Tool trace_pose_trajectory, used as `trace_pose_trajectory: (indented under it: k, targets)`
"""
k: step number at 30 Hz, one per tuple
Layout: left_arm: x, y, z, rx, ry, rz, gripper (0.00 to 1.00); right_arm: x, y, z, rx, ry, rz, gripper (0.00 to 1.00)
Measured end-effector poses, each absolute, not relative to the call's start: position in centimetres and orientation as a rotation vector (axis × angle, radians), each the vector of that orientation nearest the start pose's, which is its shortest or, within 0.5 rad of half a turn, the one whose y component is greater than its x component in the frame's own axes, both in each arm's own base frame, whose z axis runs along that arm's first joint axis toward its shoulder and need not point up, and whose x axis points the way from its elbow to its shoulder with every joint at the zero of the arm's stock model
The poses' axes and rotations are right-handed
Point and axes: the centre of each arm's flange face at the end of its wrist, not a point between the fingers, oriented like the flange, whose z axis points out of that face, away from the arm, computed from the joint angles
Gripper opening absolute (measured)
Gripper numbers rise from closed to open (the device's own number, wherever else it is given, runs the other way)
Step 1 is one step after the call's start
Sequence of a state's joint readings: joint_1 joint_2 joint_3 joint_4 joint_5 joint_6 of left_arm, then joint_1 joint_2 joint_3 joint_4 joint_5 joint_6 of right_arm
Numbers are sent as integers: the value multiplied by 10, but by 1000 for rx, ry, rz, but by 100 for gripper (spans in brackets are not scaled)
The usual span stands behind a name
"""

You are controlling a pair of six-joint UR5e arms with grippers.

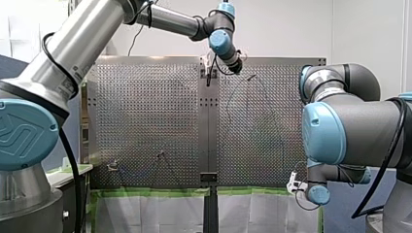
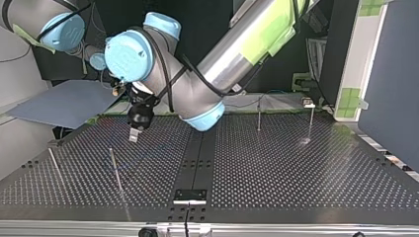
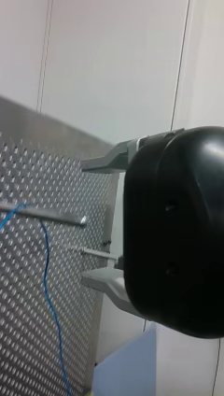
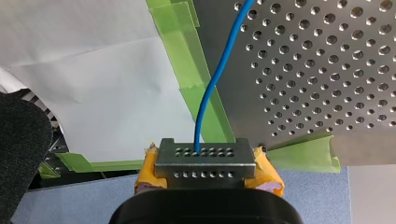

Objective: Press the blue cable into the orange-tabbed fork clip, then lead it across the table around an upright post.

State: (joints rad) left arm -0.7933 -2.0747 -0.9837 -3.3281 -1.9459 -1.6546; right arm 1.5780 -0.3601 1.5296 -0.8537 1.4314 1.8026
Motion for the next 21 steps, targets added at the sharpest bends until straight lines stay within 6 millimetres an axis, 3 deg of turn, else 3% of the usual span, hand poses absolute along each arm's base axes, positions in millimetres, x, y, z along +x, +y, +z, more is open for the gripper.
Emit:
trace_pose_trajectory:
  k: [21]
  targets:
    - [366, -505, 512, 97, 1495, -518, 99, 151, -613, -174, 1408, -1595, 1305, 0]
